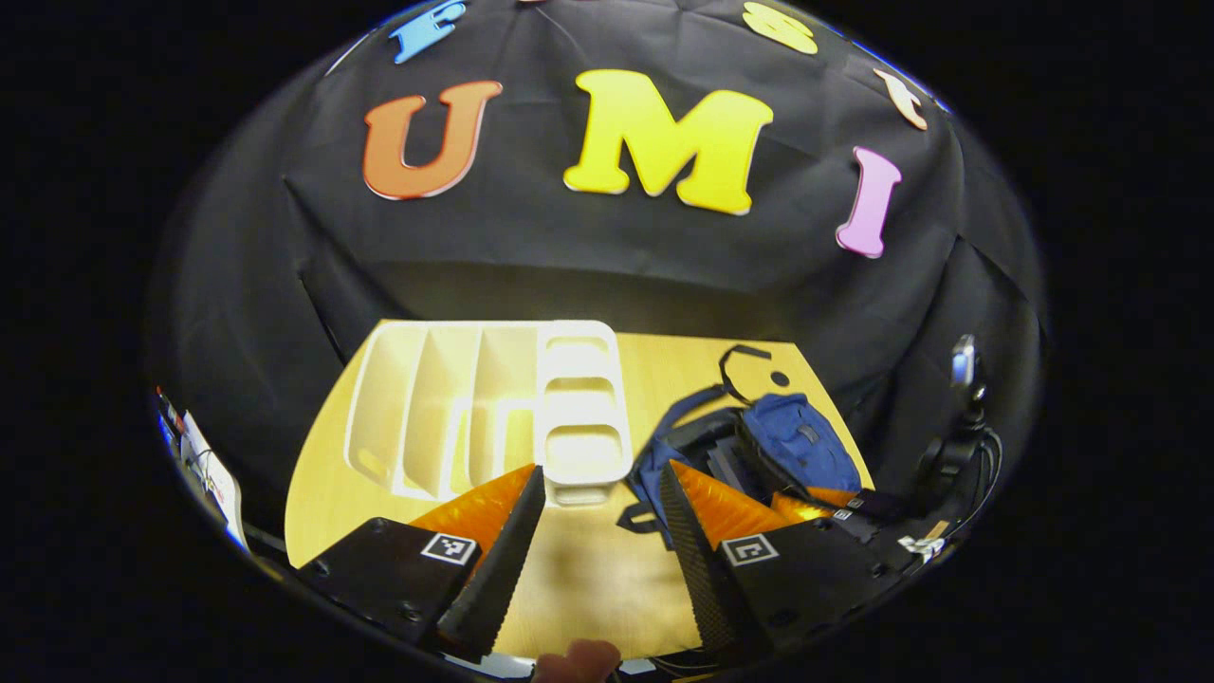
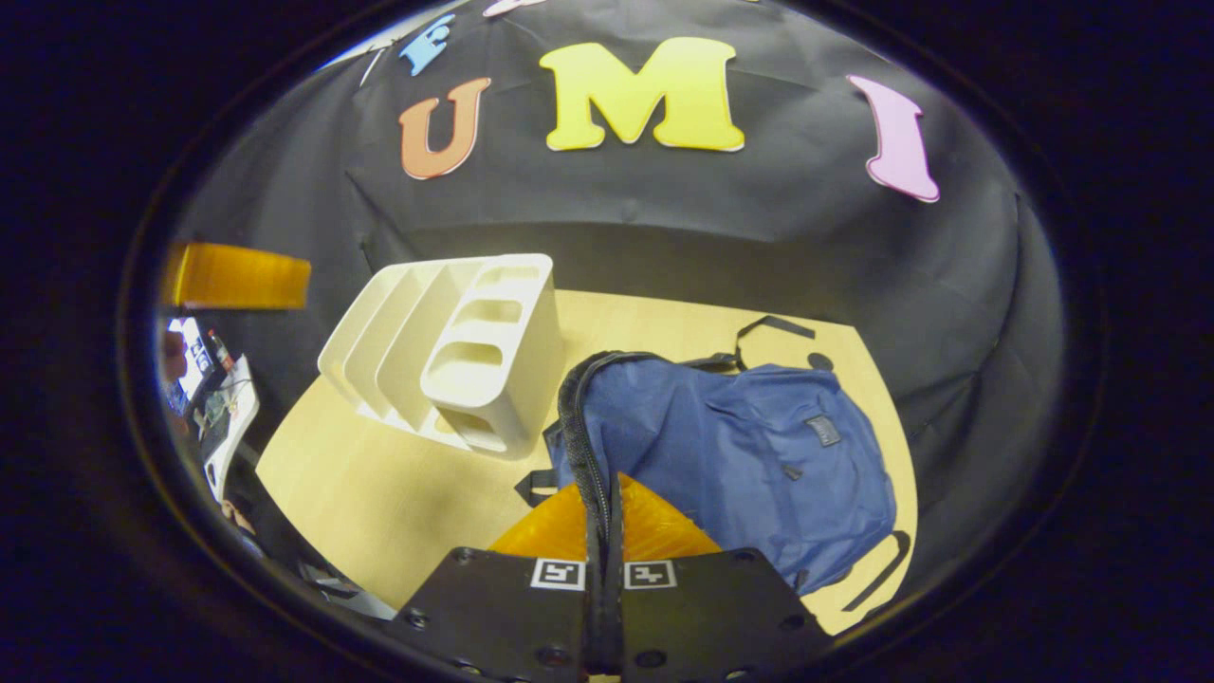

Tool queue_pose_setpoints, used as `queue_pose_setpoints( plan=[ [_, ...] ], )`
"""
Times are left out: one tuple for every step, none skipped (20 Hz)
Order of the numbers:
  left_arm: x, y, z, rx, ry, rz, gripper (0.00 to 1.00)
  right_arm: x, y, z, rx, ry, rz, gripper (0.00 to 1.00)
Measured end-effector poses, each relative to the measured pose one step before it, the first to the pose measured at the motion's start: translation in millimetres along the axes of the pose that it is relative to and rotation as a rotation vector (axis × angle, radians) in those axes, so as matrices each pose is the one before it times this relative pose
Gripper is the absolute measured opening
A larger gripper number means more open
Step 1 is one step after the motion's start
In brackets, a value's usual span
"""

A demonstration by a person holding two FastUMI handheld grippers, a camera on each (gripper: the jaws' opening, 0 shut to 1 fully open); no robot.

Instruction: Open the schoolbag, grab two books from the bookshelf and put them into the schoolbag.

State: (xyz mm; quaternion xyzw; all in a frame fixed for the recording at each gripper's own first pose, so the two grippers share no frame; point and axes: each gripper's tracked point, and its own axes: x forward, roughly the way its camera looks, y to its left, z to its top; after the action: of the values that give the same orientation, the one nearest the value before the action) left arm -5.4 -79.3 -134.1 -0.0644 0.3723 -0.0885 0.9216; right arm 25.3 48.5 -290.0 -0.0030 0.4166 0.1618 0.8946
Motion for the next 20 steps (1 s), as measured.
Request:
queue_pose_setpoints(
  plan=[
    [-4.28,7.87,6.72,-0.00196,-0.04018,0.01684,0.78,9.30,5.97,-6.35,-0.00299,0.00874,0.01052,0.00],
    [0.06,6.12,4.49,0.00384,-0.03123,0.01534,0.78,9.23,5.46,-6.19,-0.00370,0.01361,0.01225,0.00],
    [0.12,5.35,4.72,0.00153,-0.03306,0.02070,0.78,10.24,5.89,-8.54,-0.00714,0.01534,0.00841,0.00],
    [-3.42,9.65,5.30,-0.00546,-0.03031,0.01996,0.79,9.46,4.29,-7.65,-0.01253,0.01625,0.00249,0.00],
    [-4.15,4.36,2.41,-0.00429,-0.02131,0.01308,0.79,7.82,3.21,-3.70,-0.01669,0.01043,-0.00369,0.01],
    [-3.64,6.38,3.13,-0.00568,-0.01830,0.01837,0.79,9.09,1.95,-4.87,-0.01397,0.00802,-0.00438,0.01],
    [-4.29,8.08,5.00,-0.00350,-0.01799,0.01298,0.80,8.47,2.54,-7.04,-0.00998,0.01521,-0.00326,0.01],
    [-1.91,5.98,1.52,-0.00418,-0.00987,0.01151,0.82,7.41,1.17,-5.20,-0.00151,0.01341,0.00112,0.01],
    [-2.44,6.37,-0.17,-0.00195,-0.00751,0.01168,0.90,7.75,-1.08,-3.95,-0.00167,0.00845,-0.00216,0.01],
    [-0.20,3.17,-0.36,-0.00145,-0.00339,0.00803,0.95,7.45,-2.26,-3.19,-0.00266,0.00858,-0.00107,0.03],
    [-0.03,0.40,0.59,-0.00368,0.00000,0.00391,0.99,4.56,1.71,-5.23,-0.00408,0.00864,-0.00001,0.03],
    [-0.77,-0.57,0.01,-0.00357,0.00166,-0.00152,0.99,4.82,1.09,-3.65,0.00155,0.00884,0.00660,0.04],
    [1.43,0.46,-1.32,-0.00123,0.00309,0.00162,0.99,6.21,-0.52,-5.46,-0.00130,0.00849,0.00329,0.09],
    [1.90,0.37,-0.31,0.00153,0.00186,0.00363,0.99,3.36,1.02,-1.92,0.00082,0.00591,0.00741,0.17],
    [0.32,-0.40,0.13,0.00121,0.00258,-0.00022,0.99,1.35,3.70,-1.71,0.00406,0.00307,0.01256,0.21],
    [0.95,-1.26,0.69,0.00096,-0.00121,0.00135,0.99,1.17,3.68,0.98,0.00365,-0.00297,0.01442,0.33],
    [0.99,-2.10,0.25,0.00104,0.00009,-0.00391,0.99,0.77,4.58,-0.44,0.00264,-0.00342,0.01291,0.39],
    [0.33,-0.57,1.32,-0.00017,-0.00216,-0.00166,0.99,-1.78,3.80,0.83,0.00531,-0.00138,0.01730,0.45],
    [1.34,-0.06,0.31,-0.00103,0.00109,-0.00327,0.99,-0.75,3.60,-0.52,0.00345,-0.00198,0.01401,0.55],
    [0.66,-0.57,0.50,-0.00168,-0.00007,-0.00101,0.99,-1.61,2.27,1.47,0.00260,-0.00668,0.00633,0.67]
  ],
)
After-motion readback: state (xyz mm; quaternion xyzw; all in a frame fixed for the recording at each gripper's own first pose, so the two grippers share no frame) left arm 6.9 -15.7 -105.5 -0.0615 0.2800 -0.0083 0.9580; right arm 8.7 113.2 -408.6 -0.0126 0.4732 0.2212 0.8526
